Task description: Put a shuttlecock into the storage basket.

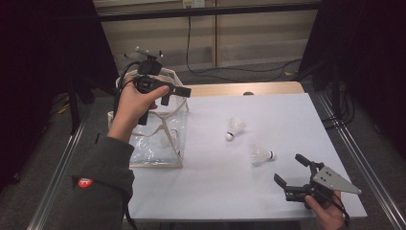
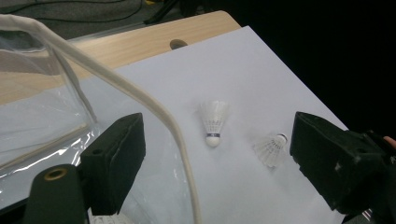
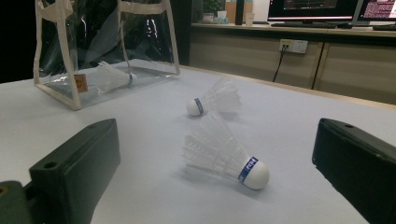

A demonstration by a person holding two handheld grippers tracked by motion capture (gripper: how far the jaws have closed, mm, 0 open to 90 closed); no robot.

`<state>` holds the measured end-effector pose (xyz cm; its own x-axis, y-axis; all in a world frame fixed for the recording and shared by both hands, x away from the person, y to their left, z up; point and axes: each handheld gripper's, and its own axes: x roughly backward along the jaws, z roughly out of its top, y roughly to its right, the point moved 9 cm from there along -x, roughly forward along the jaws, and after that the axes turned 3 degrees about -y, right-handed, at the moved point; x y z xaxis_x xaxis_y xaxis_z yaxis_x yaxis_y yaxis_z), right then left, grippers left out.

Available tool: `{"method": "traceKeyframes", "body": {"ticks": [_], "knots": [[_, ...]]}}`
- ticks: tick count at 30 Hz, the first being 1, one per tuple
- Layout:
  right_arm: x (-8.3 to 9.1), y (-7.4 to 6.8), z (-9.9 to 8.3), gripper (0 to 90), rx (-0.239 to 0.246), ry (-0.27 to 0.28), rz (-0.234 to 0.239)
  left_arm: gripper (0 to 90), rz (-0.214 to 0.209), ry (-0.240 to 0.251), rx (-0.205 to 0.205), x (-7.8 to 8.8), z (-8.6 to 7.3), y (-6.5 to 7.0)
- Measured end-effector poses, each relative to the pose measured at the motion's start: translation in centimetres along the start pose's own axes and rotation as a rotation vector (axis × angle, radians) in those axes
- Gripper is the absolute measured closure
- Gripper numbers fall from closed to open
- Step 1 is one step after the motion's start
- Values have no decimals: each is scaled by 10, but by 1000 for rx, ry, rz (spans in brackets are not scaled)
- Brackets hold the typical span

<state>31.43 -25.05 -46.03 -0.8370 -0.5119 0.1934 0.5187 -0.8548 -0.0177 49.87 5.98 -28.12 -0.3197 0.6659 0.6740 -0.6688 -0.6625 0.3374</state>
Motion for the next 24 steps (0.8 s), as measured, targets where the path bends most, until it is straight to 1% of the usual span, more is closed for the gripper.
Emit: {"method": "traceKeyframes", "body": {"ticks": [3, 5, 14, 21, 24], "knots": [[0, 0, 0, 8, 2, -1, 0, 181, -3, -4, -11, -1, 0, 4], [0, 1, 0, 8, 2, -1, 0, 179, -13, -3, -16, -2, 0, 7], [-1, 1, 0, 8, -1, 1, 1, 169, -11, -14, -37, -6, -2, 12], [-1, -2, 1, 8, 8, -2, 6, 162, -23, -26, -65, -10, -4, 23], [-1, -2, 2, 8, 6, 2, 3, 160, -29, -26, -74, -12, -5, 27]]}}
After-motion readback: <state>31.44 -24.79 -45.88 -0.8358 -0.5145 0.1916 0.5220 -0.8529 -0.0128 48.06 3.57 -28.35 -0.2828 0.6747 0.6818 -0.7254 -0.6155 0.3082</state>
